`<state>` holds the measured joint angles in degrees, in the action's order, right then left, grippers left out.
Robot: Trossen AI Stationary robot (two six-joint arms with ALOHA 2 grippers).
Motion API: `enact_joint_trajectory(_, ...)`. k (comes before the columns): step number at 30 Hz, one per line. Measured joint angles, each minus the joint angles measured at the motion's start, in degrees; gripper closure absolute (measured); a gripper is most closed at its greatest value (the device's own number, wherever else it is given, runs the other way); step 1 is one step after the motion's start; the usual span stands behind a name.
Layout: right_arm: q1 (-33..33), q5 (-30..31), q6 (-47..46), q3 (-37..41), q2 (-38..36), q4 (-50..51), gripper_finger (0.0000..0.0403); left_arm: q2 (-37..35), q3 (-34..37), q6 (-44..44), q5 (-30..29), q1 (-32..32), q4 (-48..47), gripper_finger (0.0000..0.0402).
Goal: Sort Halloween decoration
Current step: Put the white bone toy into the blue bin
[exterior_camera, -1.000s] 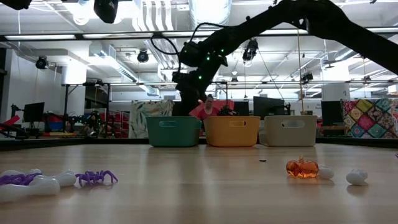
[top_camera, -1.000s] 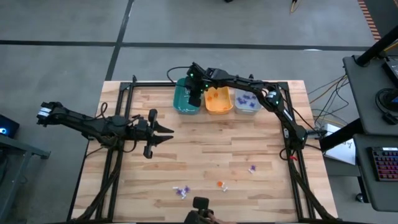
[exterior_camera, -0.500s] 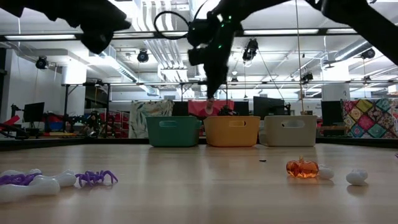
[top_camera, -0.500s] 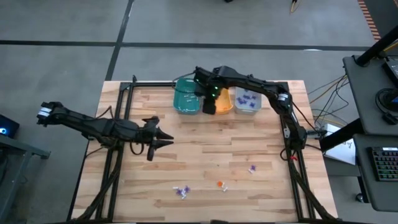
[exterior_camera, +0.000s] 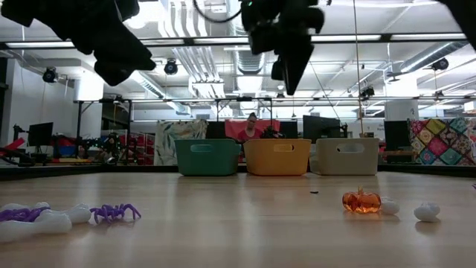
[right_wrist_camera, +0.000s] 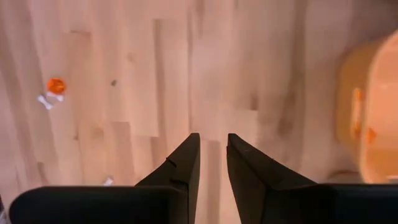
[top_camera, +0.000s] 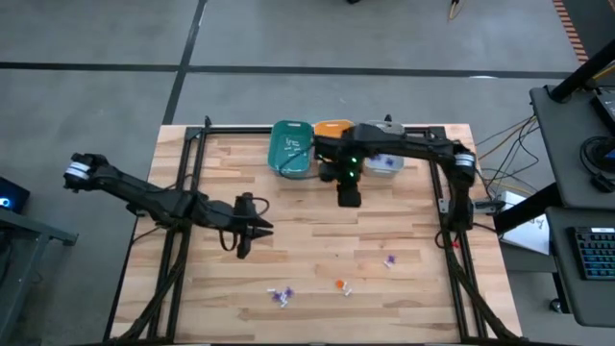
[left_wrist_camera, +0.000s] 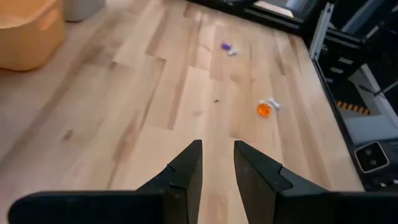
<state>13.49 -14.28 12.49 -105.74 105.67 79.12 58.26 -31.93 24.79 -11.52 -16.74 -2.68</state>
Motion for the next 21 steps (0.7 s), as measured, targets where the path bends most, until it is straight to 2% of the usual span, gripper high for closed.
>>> enact_joint_trajectory(5,-3.9,-0.1,-5.4,12.8,-8.8,-11.6,0.0334,5.5,-3.0,1.2,0.0,-2.5,-0.5,0.0326)
enact_joint_trajectory(11,-8.3,0.3,-10.0,26.1,-17.8,-23.8,0.0331,11.6,-8.5,2.7,0.0,-6.0,-8.8,0.0326)
enact_joint_trajectory(21,-14.0,0.4,-19.1,41.0,-26.6,-33.5,0.0339,20.3,-16.1,6.5,0.0,-12.7,-16.1,0.0326)
